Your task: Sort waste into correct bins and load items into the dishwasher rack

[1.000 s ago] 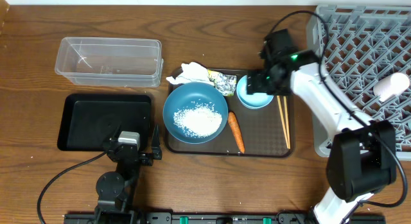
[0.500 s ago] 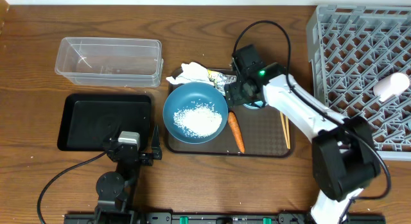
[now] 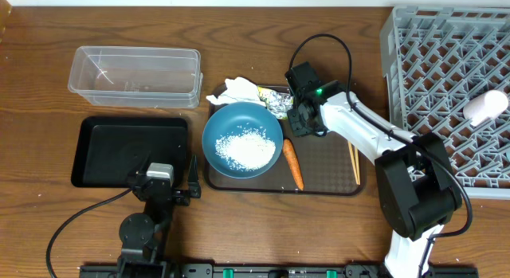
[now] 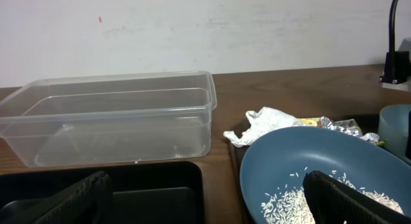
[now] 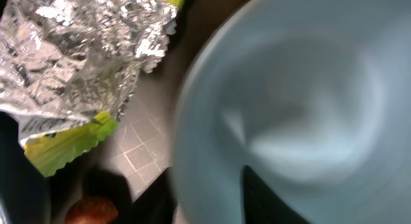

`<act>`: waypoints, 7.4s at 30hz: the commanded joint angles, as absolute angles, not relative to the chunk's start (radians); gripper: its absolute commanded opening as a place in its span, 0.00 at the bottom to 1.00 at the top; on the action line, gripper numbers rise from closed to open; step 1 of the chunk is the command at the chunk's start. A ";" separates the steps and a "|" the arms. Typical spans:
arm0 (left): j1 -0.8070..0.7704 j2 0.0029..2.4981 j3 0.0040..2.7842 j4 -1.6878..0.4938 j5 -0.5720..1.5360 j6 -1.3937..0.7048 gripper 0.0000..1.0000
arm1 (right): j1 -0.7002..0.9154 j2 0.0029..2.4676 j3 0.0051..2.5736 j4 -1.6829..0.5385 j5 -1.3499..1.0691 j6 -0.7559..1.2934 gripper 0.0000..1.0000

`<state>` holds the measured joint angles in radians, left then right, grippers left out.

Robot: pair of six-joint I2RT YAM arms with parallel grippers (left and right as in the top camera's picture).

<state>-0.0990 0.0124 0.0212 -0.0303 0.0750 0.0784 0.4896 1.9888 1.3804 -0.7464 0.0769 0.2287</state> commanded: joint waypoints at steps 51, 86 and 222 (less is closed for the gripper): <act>-0.095 0.010 0.004 -0.064 0.085 0.074 0.98 | -0.492 2.406 1.968 -0.114 -1.468 0.520 0.02; -0.095 0.010 0.004 -0.064 0.085 0.074 0.98 | -0.627 1.967 1.967 -0.987 -0.408 0.306 0.70; -0.095 0.010 0.004 -0.064 0.085 0.074 0.98 | -0.178 1.898 1.607 -0.759 -0.049 -0.013 0.02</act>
